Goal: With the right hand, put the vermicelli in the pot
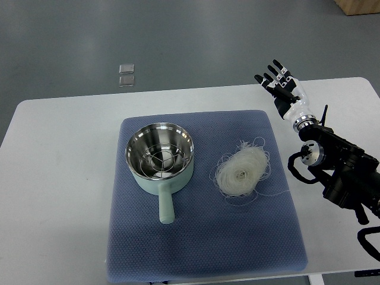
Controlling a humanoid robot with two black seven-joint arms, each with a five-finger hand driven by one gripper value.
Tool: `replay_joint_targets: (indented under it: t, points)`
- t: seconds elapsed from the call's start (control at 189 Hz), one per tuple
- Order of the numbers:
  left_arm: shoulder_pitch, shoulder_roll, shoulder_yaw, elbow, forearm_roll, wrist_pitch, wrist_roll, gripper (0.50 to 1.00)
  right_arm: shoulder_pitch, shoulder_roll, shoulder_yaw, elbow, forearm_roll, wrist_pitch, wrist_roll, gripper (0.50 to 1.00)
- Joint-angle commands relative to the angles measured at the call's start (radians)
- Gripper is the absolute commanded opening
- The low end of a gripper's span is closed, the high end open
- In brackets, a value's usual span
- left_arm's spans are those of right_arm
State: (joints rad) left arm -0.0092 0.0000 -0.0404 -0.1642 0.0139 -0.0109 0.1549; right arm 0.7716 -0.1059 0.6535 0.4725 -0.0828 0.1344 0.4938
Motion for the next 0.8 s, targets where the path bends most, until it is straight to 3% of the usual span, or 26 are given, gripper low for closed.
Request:
replay_joint_targets:
  t: [0.0, 0.794]
  points:
    - [0.000, 0.000, 0.001, 0.000, 0.000, -0.001, 0.000, 1.000, -0.001, -0.001, 0.000, 0.000, 0.000, 0.001, 0.000, 0.928]
    - [0.000, 0.000, -0.003, 0.002, 0.000, 0.000, 0.000, 1.000, 0.002, -0.001, 0.000, 0.000, 0.000, 0.002, 0.000, 0.930]
